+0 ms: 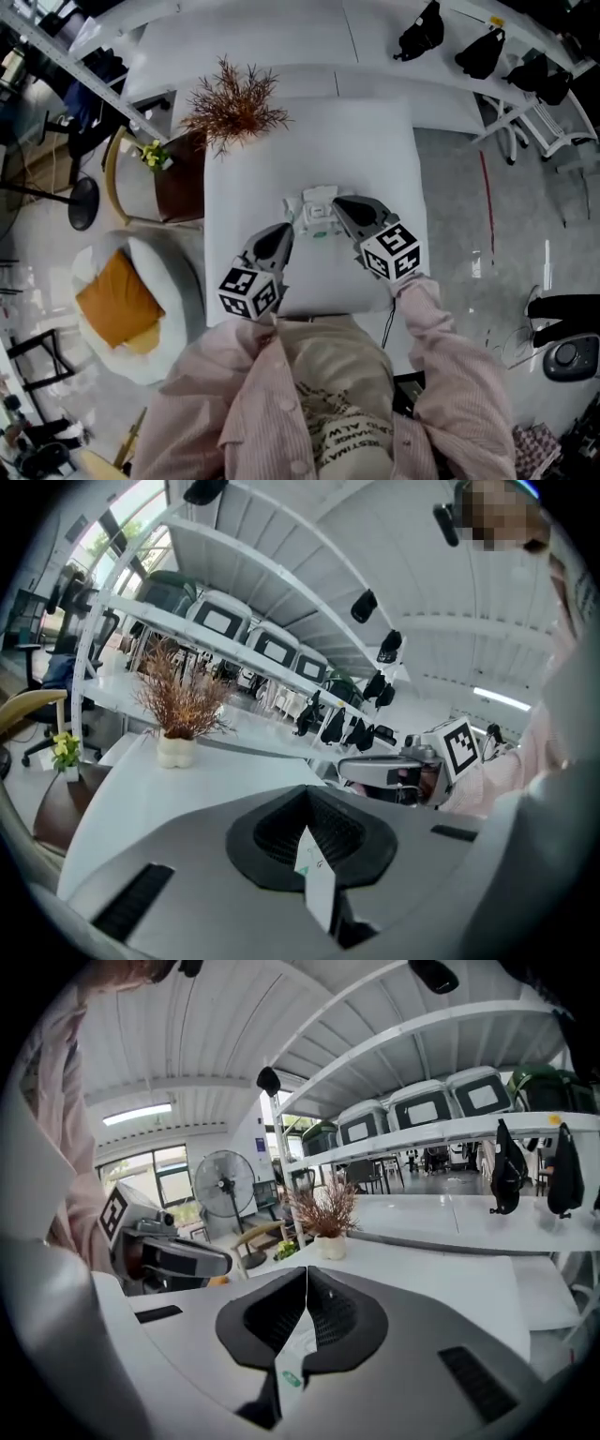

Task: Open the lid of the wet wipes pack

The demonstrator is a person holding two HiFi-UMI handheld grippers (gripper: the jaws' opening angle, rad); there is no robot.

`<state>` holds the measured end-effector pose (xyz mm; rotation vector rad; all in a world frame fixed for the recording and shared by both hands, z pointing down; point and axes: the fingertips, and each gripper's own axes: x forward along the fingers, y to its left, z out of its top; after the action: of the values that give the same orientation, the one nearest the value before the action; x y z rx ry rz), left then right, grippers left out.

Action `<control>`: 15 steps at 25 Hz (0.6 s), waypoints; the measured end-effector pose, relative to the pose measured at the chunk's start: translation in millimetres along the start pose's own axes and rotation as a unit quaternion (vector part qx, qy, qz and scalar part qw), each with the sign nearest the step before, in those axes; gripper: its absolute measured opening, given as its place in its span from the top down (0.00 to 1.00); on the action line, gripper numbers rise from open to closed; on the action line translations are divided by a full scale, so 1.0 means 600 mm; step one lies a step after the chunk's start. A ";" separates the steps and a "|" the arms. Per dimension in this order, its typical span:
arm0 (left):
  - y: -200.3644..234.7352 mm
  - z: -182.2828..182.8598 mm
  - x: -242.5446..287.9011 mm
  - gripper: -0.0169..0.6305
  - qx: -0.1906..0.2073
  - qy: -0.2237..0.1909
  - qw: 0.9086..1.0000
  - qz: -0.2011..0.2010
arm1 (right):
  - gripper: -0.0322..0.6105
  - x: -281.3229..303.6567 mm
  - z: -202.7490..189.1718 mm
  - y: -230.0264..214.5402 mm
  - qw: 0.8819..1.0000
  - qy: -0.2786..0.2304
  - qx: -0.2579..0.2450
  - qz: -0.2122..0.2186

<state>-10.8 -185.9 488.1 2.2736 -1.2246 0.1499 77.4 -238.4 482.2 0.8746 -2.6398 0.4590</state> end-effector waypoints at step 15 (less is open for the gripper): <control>-0.028 0.110 -0.065 0.98 0.050 -0.080 0.995 0.014 | 0.95 -0.112 0.096 0.013 0.989 -0.128 0.056 -0.056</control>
<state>-30.2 -183.6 412.2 2.3933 -1.3581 0.0415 112.0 -220.6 402.6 1.1832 -2.7957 0.5006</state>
